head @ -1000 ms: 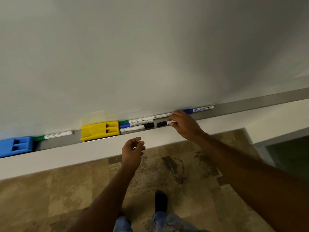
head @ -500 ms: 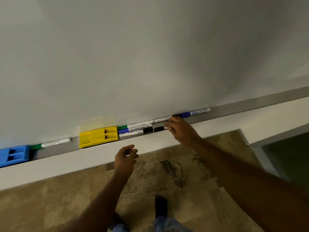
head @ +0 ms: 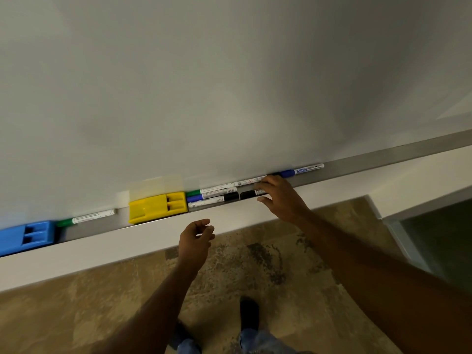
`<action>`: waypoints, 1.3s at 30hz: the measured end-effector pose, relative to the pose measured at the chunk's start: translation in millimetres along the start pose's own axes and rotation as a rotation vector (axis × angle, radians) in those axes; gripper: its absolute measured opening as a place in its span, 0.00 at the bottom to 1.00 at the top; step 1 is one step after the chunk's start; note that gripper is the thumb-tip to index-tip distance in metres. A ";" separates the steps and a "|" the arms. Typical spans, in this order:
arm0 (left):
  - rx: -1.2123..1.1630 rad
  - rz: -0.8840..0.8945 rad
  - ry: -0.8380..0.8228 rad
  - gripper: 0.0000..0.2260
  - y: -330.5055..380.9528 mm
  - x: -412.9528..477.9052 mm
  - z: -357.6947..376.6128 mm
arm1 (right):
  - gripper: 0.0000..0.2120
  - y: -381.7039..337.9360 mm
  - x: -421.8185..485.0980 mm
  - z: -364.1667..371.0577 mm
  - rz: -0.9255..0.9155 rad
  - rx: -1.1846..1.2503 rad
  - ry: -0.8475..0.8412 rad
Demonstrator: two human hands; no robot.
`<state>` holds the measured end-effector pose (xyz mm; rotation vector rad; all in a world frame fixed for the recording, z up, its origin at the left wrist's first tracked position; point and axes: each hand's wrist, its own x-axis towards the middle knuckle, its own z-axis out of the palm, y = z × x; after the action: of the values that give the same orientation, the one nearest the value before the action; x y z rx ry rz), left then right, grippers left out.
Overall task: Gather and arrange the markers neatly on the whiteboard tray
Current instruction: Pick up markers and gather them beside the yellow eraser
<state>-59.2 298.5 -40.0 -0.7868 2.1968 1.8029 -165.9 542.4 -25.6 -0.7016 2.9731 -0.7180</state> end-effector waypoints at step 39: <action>0.648 0.331 0.303 0.11 -32.0 33.0 -291.8 | 0.11 -357.0 117.0 130.6 -0.268 -0.023 -0.141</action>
<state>-17.9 7.3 -12.4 -0.5957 3.0006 0.9773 -106.5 152.3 24.2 -1.1168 2.7938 -0.6139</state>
